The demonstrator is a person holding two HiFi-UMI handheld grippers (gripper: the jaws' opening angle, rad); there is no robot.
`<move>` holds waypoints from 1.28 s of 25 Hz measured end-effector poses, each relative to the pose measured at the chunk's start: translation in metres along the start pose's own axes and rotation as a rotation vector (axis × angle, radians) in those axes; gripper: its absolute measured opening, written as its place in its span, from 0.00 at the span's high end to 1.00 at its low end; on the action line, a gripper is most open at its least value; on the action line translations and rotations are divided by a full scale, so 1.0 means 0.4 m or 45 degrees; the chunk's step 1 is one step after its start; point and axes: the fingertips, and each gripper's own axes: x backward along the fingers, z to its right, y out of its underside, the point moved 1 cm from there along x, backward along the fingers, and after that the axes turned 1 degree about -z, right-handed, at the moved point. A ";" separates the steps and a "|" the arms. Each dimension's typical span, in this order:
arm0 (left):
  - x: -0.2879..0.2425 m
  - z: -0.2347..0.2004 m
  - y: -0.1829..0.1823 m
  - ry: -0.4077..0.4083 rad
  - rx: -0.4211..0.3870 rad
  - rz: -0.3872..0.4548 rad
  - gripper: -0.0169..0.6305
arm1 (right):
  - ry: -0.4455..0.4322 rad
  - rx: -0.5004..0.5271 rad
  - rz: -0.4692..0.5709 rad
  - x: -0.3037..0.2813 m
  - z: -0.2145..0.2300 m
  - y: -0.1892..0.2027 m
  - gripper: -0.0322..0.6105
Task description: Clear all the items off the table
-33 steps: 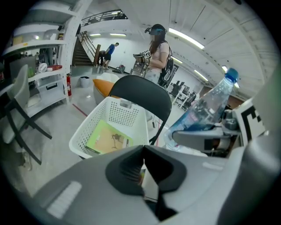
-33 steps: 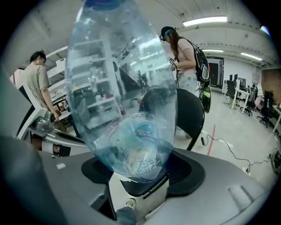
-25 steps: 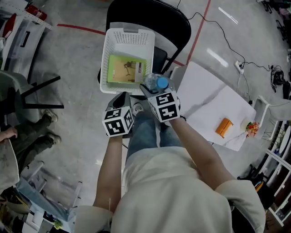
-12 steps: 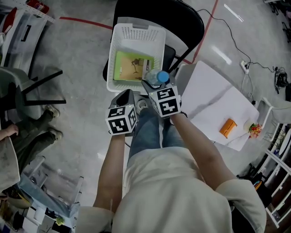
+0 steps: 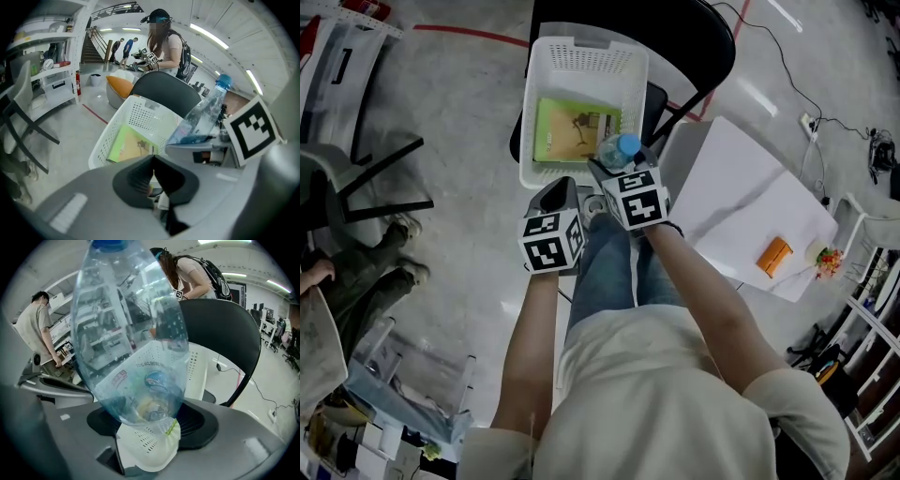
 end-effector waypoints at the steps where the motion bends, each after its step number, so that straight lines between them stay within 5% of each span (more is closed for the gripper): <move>1: -0.006 -0.003 -0.001 0.000 0.000 -0.004 0.96 | 0.000 -0.008 -0.011 -0.008 0.002 0.003 0.43; 10: -0.041 -0.021 -0.015 0.000 0.013 -0.023 0.96 | -0.018 -0.042 -0.095 -0.054 0.012 0.016 0.42; 12: -0.044 -0.017 -0.017 0.004 0.012 -0.025 0.96 | -0.043 -0.053 -0.109 -0.058 0.009 0.020 0.29; 18: -0.044 -0.010 -0.018 0.012 0.009 -0.026 0.96 | -0.015 -0.077 -0.112 -0.048 0.026 0.026 0.28; 27: -0.038 0.002 -0.019 0.015 -0.006 -0.019 0.96 | 0.011 -0.084 -0.097 -0.016 0.040 0.041 0.39; 32: -0.032 0.022 -0.024 0.024 -0.021 -0.009 0.96 | 0.015 -0.084 -0.072 0.010 0.045 0.039 0.65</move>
